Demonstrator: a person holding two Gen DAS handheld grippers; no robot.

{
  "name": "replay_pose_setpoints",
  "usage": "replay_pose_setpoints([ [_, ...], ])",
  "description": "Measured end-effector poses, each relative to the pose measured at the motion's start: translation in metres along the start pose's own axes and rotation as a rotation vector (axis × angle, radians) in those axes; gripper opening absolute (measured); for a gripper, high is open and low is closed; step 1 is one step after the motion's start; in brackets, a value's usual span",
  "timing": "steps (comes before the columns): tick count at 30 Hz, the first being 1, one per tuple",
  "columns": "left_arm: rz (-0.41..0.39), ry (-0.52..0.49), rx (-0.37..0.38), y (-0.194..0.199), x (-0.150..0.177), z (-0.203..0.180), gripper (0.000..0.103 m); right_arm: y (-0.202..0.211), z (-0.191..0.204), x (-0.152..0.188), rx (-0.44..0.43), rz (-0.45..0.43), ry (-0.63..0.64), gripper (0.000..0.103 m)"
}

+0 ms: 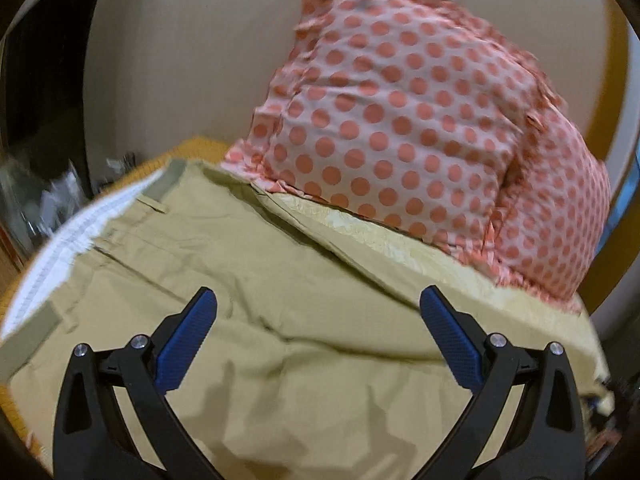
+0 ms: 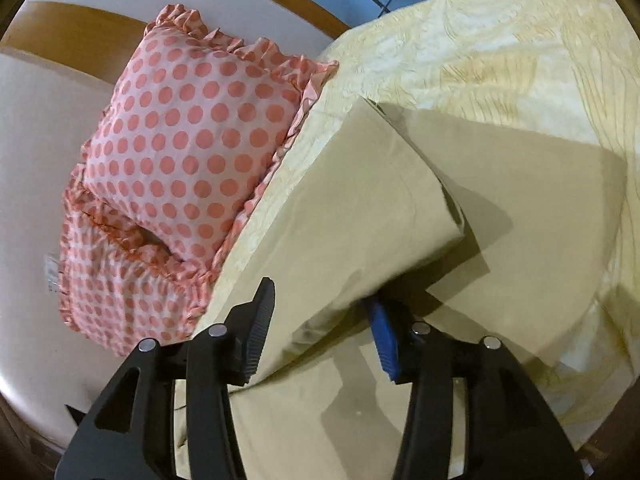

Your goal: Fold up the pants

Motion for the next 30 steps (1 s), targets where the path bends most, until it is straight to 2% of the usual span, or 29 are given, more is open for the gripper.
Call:
replay_pose_setpoints([
  [1, 0.011, 0.017, 0.006, -0.009, -0.006, 0.002, 0.101, -0.008, -0.001, -0.001, -0.006, 0.012, 0.012, 0.017],
  [2, 0.026, 0.029, 0.005, -0.019, -0.012, 0.004, 0.101, -0.011, -0.005, -0.001, -0.016, 0.020, -0.004, 0.004],
  [6, 0.130, 0.081, -0.071, -0.074, -0.033, 0.018, 0.100, -0.004, -0.006, -0.006, -0.085, -0.040, -0.033, 0.004],
  [8, 0.176, 0.134, -0.068, -0.096, -0.037, 0.024, 0.098, -0.002, -0.003, -0.009, -0.092, -0.041, -0.023, 0.004],
  [12, 0.269, 0.213, -0.095, -0.145, -0.047, 0.029, 0.083, -0.002, 0.002, -0.015, -0.105, -0.050, -0.020, 0.004],
  [14, 0.314, 0.222, -0.120, -0.165, -0.047, 0.033, 0.068, -0.003, 0.004, -0.017, -0.108, -0.054, -0.014, 0.004],
  [15, 0.339, 0.223, -0.151, -0.176, -0.046, 0.036, 0.051, -0.003, 0.005, -0.019, -0.111, -0.055, -0.015, 0.004],
  [16, 0.300, 0.203, -0.189, -0.177, -0.050, 0.038, 0.025, -0.003, 0.006, -0.020, -0.115, -0.057, -0.013, 0.004],
  [17, 0.290, 0.196, -0.181, -0.179, -0.051, 0.038, 0.013, -0.002, 0.009, -0.024, -0.125, -0.067, -0.005, 0.004],
  [18, 0.305, 0.226, -0.142, -0.178, -0.048, 0.041, 0.007, 0.000, 0.011, -0.027, -0.130, -0.079, 0.002, 0.003],
  [19, 0.295, 0.265, -0.124, -0.171, -0.045, 0.044, 0.005, 0.005, 0.013, -0.032, -0.135, -0.097, 0.012, 0.002],
  [21, 0.253, 0.260, -0.094, -0.141, -0.041, 0.045, 0.005, 0.020, 0.014, -0.040, -0.155, -0.129, 0.015, 0.002],
  [23, 0.189, 0.229, -0.049, -0.090, -0.033, 0.045, 0.005, 0.036, 0.013, -0.044, -0.166, -0.151, 0.021, 0.002],
  [25, 0.141, 0.223, -0.014, -0.042, -0.020, 0.048, 0.005, 0.055, 0.006, -0.041, -0.140, -0.176, 0.040, 0.002],
  [26, 0.109, 0.216, 0.009, -0.005, -0.004, 0.051, 0.005, 0.060, 0.002, -0.039, -0.133, -0.180, 0.038, 0.002],
  [29, 0.072, 0.200, 0.013, 0.059, 0.028, 0.058, 0.005, 0.075, -0.018, -0.031, -0.112, -0.178, 0.007, 0.002],
  [30, 0.061, 0.201, 0.006, 0.083, 0.050, 0.065, 0.005, 0.079, -0.024, -0.026, -0.103, -0.177, 0.000, 0.002],
])
Point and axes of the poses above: each gripper's, at about its wrist camera, not at the fingertips, and y roughly against the way its jaws point, z to its left, x to its underside, the point moved 5 cm from there along -y, roughly the way its jaws point, and after that the axes turned 1 degree about y, right-handed, at the moved point
